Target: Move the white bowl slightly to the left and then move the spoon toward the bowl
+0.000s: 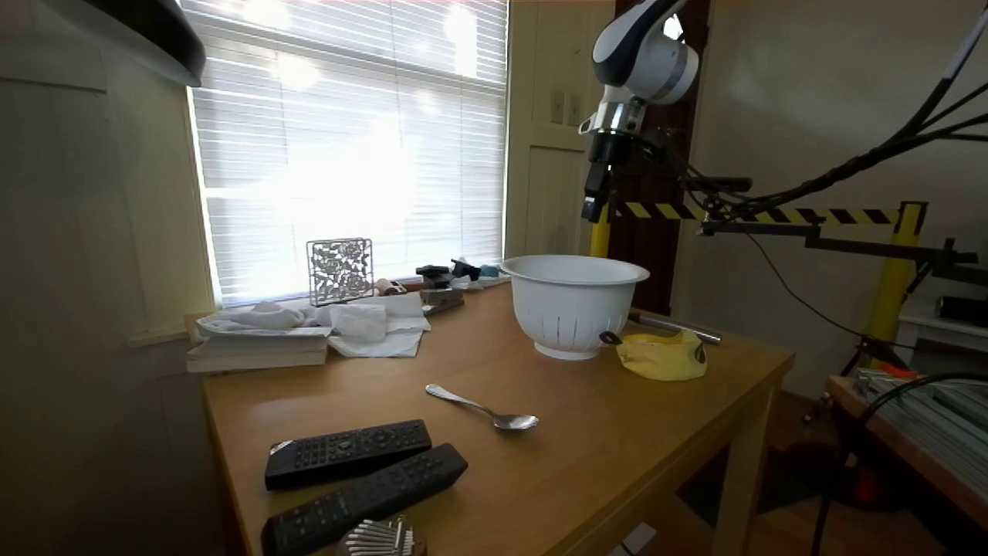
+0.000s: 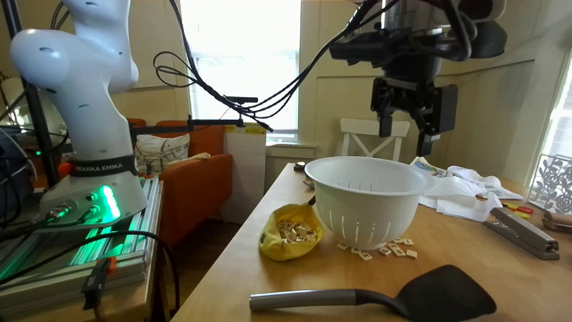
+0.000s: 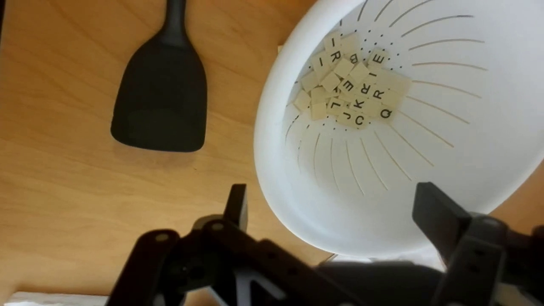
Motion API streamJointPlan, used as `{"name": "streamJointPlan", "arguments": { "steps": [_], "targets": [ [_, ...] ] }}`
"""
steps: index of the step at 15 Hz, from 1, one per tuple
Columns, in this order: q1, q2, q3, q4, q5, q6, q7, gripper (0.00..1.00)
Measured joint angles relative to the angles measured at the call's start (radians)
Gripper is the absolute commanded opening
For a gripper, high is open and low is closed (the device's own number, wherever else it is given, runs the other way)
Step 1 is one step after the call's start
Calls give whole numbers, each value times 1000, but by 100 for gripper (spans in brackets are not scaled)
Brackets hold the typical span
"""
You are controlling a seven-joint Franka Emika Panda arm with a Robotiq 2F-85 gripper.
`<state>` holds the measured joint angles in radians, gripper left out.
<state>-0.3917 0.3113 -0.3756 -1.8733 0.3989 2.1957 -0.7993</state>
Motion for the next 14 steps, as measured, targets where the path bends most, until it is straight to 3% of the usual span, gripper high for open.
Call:
{"name": "streamJointPlan", "arguments": {
  "steps": [6, 14],
  "targets": [
    [-80, 24, 63, 11, 0, -136, -7, 100],
    [-159, 104, 85, 75, 7, -132, -45, 100]
  ]
}}
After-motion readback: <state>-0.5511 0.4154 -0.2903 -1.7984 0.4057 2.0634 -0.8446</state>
